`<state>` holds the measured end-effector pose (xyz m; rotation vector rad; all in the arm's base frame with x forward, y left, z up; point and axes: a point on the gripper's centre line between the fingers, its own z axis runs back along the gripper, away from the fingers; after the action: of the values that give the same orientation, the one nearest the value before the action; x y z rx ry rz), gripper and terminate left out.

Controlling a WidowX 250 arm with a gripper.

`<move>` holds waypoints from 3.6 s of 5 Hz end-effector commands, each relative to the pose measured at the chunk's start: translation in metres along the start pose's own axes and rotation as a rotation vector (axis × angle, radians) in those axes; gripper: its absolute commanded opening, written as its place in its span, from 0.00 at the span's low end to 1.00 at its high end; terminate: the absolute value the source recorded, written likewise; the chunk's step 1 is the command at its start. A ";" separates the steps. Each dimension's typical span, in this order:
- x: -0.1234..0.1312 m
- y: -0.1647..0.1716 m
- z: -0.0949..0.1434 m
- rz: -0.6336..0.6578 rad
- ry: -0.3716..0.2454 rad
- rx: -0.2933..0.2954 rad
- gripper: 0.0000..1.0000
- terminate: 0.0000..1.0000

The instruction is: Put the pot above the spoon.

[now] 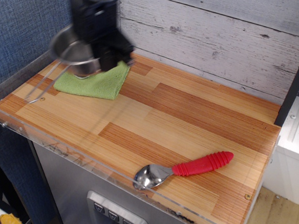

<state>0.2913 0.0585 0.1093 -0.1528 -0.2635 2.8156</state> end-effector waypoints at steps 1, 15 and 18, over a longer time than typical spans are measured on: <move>-0.059 0.059 0.031 -0.152 0.129 0.041 0.00 0.00; -0.053 0.128 0.051 -0.392 0.187 -0.002 1.00 0.00; -0.039 0.128 0.080 -0.366 0.236 -0.047 1.00 0.00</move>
<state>0.2960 -0.0842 0.1562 -0.3595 -0.2671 2.4129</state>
